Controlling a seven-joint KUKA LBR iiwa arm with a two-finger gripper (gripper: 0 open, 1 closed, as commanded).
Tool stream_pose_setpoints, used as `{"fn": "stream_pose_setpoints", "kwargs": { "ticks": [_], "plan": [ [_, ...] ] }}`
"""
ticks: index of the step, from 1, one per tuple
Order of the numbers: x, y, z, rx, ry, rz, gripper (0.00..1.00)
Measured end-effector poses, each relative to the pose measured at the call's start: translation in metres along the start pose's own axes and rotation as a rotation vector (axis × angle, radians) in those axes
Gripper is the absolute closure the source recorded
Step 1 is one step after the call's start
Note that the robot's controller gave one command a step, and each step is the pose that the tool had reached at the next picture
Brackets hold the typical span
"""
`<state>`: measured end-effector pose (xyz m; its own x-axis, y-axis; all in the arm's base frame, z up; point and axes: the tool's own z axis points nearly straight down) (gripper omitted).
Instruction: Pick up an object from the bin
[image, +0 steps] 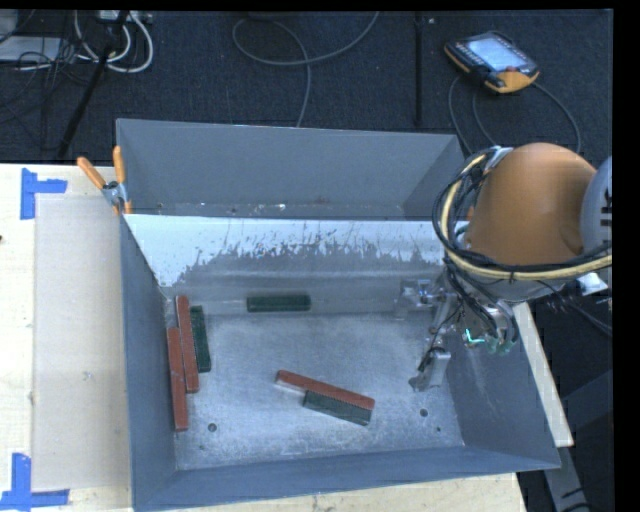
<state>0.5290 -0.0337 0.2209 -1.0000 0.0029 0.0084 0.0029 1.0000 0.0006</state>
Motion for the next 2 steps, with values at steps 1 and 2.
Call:
{"fn": "stream_pose_setpoints", "kwargs": {
  "ticks": [1,2],
  "plan": [
    [-0.001,0.0,-0.003,0.0,-0.007,-0.001,0.0],
    [0.021,0.03,0.038,0.002,-0.012,-0.065,0.0]
  ]
}}
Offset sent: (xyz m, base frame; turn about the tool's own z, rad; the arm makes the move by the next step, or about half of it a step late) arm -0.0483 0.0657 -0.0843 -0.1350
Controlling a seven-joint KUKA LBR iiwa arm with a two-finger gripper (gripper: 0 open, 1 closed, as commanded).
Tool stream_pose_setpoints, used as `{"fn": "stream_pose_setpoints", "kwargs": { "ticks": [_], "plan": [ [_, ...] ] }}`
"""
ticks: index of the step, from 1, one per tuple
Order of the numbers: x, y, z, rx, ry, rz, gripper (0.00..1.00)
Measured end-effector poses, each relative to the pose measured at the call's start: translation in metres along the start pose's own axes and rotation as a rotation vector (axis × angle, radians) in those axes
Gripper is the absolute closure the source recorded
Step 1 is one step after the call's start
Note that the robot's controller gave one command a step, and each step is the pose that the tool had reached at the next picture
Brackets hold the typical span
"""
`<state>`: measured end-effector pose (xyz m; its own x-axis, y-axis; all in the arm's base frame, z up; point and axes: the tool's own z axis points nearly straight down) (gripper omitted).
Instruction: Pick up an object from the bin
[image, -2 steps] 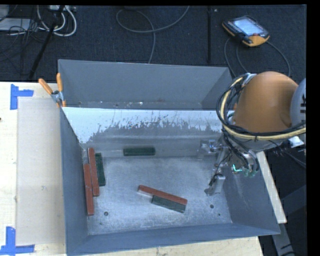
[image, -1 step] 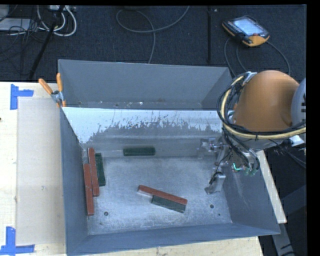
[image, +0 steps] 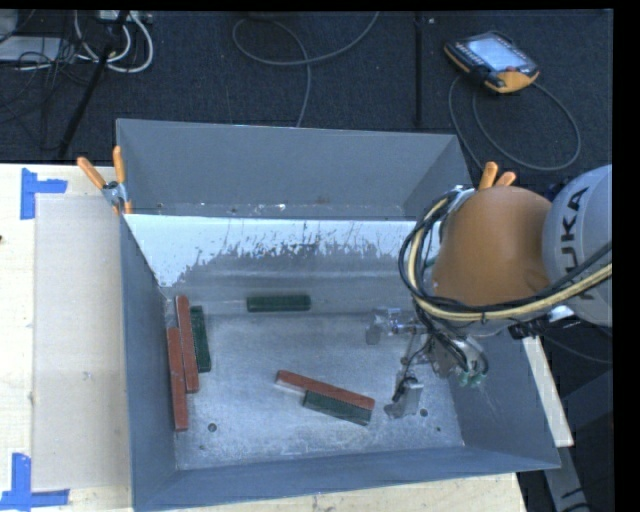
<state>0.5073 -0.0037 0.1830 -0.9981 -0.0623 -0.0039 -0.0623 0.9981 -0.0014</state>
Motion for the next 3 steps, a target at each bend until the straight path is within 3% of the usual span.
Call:
{"fn": "stream_pose_setpoints", "kwargs": {
  "ticks": [1,2,3],
  "plan": [
    [0.009,0.014,0.059,-0.002,0.001,0.016,0.0],
    [-0.003,0.041,0.114,-0.001,0.007,0.16,1.0],
    [-0.003,0.041,0.114,-0.001,0.007,0.16,1.0]
  ]
}}
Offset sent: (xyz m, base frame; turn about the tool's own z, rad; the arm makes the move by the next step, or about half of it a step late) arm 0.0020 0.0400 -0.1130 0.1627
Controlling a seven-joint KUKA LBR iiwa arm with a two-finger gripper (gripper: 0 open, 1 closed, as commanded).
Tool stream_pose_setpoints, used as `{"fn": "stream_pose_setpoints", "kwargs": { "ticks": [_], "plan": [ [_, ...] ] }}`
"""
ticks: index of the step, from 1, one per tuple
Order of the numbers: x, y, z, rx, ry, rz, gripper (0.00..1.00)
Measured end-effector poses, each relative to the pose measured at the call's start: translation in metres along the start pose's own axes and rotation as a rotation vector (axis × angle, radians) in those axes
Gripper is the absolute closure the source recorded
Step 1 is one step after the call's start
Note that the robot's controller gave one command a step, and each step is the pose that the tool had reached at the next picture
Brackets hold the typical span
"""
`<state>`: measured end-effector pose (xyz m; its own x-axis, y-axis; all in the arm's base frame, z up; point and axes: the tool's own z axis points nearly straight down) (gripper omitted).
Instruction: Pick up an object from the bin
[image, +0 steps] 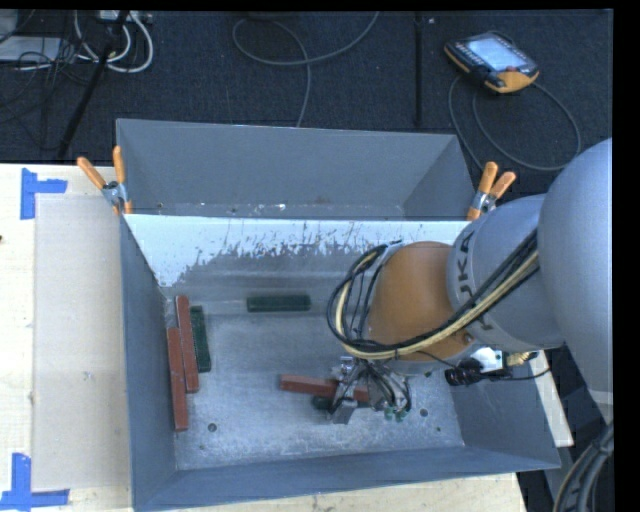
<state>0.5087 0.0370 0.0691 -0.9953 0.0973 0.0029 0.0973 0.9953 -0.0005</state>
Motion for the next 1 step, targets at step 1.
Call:
{"fn": "stream_pose_setpoints", "kwargs": {
  "ticks": [1],
  "plan": [
    [-0.0045,0.0045,-0.1891,-0.002,-0.01,0.002,1.0]
  ]
}}
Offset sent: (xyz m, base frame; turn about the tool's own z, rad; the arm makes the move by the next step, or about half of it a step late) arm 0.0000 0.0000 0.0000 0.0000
